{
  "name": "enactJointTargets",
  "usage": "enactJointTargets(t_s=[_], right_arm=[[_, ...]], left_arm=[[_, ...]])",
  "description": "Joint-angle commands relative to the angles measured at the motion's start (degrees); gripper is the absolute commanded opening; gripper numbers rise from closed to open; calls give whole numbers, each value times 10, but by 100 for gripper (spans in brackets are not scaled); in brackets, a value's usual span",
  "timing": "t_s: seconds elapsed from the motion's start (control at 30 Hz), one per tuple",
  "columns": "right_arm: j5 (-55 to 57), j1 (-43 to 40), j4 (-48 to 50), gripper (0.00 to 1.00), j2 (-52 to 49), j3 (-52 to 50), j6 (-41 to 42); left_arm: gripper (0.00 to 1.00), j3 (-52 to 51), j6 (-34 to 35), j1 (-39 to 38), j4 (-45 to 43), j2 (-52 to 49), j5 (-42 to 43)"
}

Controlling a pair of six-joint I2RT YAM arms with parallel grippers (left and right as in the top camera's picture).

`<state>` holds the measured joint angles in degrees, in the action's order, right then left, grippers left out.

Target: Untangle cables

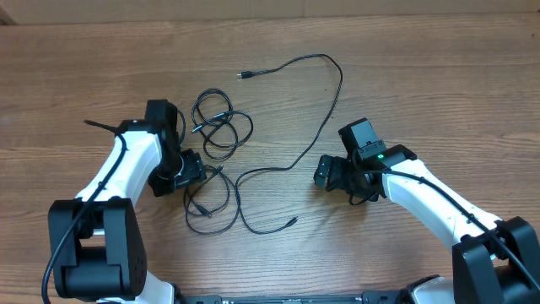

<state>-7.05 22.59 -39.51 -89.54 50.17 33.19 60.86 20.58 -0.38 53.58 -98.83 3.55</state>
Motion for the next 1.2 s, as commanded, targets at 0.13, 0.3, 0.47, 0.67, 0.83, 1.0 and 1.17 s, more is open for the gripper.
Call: enactJointTargets(t_s=[0.13,0.3,0.47,0.67,0.83,1.0,1.17], right_arm=[[6,-2,3,100,-1,-3,-3],[6,-2,3,100,-1,-3,-3],[6,-2,3,100,-1,-3,-3],[6,-2,3,100,-1,-3,-3],[6,-2,4,100,-1,-3,-3],[6,-2,4,100,-1,-3,-3],[6,-2,4,100,-1,-3,-3]], left_arm=[[70,-37,-4,-2,-42,-3,-24],[66,-51,5,-2,-61,-3,-38],[57,-66,5,-2,-79,-3,-38],[56,-98,5,-2,-111,-3,-38],[39,-104,4,-2,-126,-3,-38],[16,-104,4,-2,-149,-3,-37],[4,-100,5,-2,-179,-3,-37]])
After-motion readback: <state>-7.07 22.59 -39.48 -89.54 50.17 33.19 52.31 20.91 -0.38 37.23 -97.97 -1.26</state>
